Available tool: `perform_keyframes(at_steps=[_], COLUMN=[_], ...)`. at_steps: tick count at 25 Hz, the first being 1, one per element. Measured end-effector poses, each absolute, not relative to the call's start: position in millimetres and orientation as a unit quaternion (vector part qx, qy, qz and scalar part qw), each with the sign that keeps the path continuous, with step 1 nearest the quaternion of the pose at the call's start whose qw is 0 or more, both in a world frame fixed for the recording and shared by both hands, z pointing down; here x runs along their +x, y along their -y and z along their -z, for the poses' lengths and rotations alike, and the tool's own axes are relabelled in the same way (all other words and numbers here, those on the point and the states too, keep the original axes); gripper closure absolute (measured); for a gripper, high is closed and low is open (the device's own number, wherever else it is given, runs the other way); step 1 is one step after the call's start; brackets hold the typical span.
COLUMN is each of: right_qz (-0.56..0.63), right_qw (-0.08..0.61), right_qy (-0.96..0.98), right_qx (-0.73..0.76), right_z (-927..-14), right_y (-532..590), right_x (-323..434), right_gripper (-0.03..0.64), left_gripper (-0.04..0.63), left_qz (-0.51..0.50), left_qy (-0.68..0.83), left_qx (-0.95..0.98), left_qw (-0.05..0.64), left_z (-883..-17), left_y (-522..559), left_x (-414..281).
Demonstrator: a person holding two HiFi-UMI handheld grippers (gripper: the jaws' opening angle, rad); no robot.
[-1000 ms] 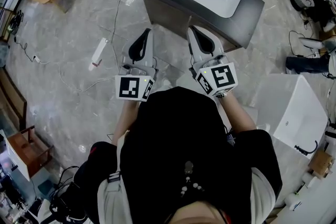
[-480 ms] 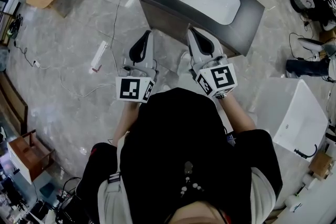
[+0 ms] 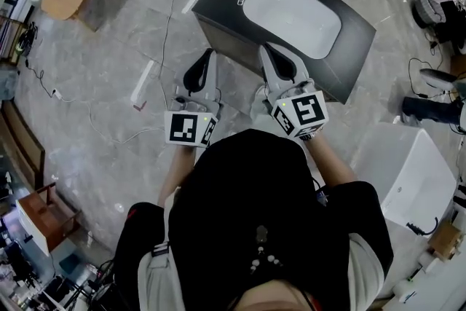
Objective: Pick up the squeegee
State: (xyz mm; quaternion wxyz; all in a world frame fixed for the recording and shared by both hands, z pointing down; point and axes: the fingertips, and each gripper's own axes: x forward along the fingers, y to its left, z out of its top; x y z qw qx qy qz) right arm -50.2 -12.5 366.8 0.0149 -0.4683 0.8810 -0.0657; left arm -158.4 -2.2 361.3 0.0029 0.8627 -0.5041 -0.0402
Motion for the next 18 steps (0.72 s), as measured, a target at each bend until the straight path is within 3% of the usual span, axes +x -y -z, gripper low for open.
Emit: perform_keyframes(at_steps=[18], right_qz=[0.076], right_qw=[0.011], right_qy=[-0.901], right_qx=[-0.426], right_z=[-370.0], right_y=[152.3], right_x=[-9.1], right_gripper=[0.615], left_gripper=[0.594], left_qz=[0.032], left_qy=[0.534], left_qx=[0.845], left_qw=[0.004], left_z=[-360.7], left_y=[139.1], left_x=[-101.4])
